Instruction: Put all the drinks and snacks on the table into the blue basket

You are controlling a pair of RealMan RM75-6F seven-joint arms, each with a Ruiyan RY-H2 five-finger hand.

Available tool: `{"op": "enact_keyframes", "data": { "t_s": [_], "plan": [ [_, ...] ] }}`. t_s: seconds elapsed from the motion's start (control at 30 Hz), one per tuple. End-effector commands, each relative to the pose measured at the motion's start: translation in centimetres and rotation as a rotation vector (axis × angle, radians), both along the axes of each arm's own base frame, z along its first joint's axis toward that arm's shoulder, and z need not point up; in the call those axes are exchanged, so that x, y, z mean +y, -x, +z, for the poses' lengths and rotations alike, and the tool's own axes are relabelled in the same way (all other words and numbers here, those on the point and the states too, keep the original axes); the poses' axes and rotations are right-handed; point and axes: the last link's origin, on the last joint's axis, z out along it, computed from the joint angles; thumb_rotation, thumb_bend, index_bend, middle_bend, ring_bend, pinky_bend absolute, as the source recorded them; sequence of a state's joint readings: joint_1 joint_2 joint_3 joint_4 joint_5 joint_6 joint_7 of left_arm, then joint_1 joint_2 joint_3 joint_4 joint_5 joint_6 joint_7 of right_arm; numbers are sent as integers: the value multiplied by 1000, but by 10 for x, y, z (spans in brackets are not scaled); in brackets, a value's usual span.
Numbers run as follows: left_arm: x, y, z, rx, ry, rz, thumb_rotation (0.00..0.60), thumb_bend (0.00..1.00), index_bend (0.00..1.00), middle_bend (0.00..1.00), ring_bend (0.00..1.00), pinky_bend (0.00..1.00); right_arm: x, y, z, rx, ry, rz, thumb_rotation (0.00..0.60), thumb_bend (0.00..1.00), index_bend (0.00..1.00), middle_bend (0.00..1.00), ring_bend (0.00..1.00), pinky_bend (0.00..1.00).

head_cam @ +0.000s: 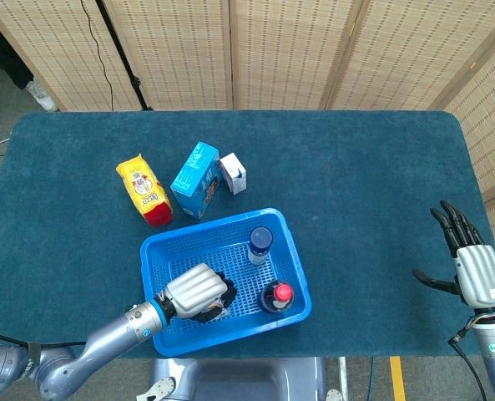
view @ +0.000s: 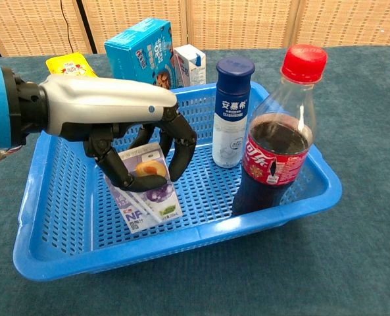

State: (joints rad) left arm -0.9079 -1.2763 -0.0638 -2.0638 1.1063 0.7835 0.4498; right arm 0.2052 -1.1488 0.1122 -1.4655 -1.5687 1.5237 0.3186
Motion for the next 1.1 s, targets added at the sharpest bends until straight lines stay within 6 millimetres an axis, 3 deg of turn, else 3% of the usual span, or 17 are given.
{"op": "enact_keyframes", "data": {
  "t_s": [0.03,0.13,0.17,0.2,0.27,0.3,0.37,0.5,0.67,0.83,0.97,1.1],
  "plan": [
    [-4,1,-5,15,12,2,600,612,696,586,486,589,0,0,0,0,0,0,600,0,0,0,0,141],
    [-11,4,-10,32,46,14,600,586,618,505,416,548,0,0,0,-1,0,0,600,0,0,0,0,141],
    [-14,5,-11,36,61,19,600,566,524,399,327,479,0,0,0,-1,0,0,600,0,0,0,0,141],
    [-15,7,-10,40,74,24,600,535,350,232,188,358,0,0,0,-2,0,0,600,0,0,0,0,141],
    [-16,8,-8,33,78,30,600,467,65,17,12,129,0,0,0,-2,-1,0,600,0,0,0,0,141],
    [-16,9,-5,22,75,36,600,443,16,0,0,74,0,0,0,-2,-1,1,600,0,0,0,0,141],
    [-16,13,-1,18,66,39,600,368,0,0,0,6,0,0,0,-2,-1,1,600,0,0,0,0,141],
    [-15,16,10,-14,43,40,600,256,0,0,0,0,0,0,0,-2,-1,1,600,0,0,0,0,141],
    [-8,23,34,-100,-35,50,600,244,0,0,0,0,1,-1,0,1,-4,4,600,0,0,0,0,141],
    [11,51,82,-149,-204,74,600,244,0,0,0,0,1,0,1,1,0,0,600,0,0,0,0,141],
    [33,87,121,-112,-344,111,600,244,0,0,0,0,1,-1,1,-2,2,1,600,0,0,0,0,141],
    [55,112,140,-66,-408,134,600,244,0,0,0,0,1,-3,0,-1,2,4,600,0,0,0,0,141]
  ]
}}
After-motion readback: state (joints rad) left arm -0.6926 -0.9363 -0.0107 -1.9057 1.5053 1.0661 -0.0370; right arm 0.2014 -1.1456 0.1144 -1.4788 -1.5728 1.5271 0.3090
